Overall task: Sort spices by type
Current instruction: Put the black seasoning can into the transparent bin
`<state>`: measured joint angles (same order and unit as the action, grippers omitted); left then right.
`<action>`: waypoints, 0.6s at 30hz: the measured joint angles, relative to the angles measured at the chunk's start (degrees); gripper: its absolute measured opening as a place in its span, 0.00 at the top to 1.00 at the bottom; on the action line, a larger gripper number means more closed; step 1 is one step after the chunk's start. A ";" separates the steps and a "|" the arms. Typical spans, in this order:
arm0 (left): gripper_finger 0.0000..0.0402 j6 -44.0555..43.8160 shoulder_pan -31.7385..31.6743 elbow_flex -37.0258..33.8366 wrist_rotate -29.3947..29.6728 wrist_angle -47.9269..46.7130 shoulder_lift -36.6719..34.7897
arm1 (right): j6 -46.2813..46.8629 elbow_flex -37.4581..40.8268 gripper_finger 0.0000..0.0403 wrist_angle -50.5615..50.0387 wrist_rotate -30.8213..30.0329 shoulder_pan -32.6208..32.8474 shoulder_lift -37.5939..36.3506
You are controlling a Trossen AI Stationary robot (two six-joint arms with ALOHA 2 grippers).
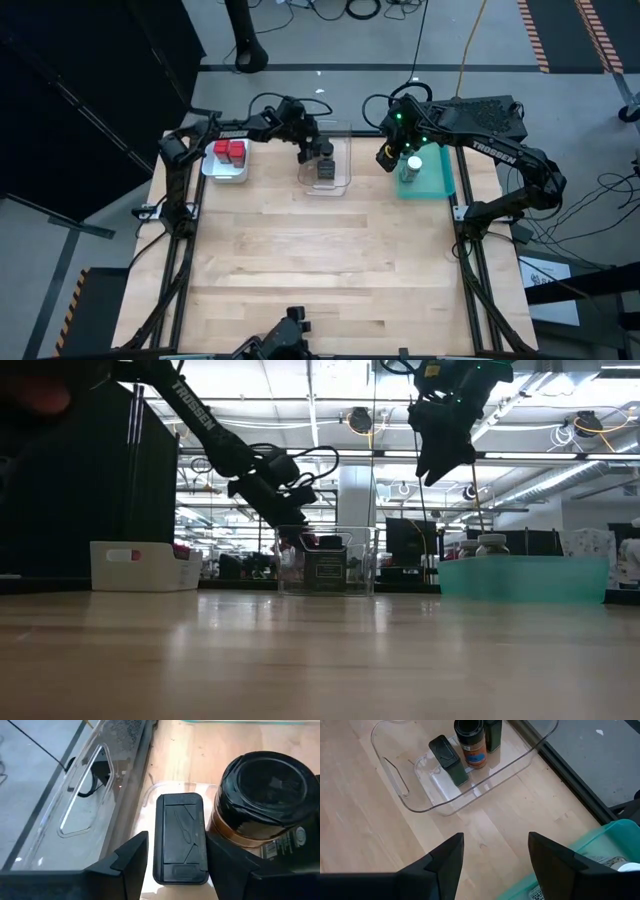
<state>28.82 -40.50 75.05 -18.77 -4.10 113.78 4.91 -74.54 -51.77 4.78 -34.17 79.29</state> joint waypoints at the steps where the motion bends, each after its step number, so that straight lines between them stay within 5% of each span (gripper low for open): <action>1: 0.52 0.04 0.21 0.00 0.73 0.11 -0.16 | 0.00 0.00 0.50 0.00 0.00 0.00 0.00; 8: 0.52 -0.82 0.88 0.07 7.91 0.61 -3.97 | -0.04 0.00 0.50 0.07 -0.24 0.00 0.01; 18: 0.53 -7.68 0.88 0.07 7.69 -1.66 -8.11 | -1.02 0.00 0.50 0.57 -0.26 0.00 0.00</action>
<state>21.13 -39.62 75.11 -11.08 -5.76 105.67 3.89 -74.54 -51.20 4.51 -34.17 79.29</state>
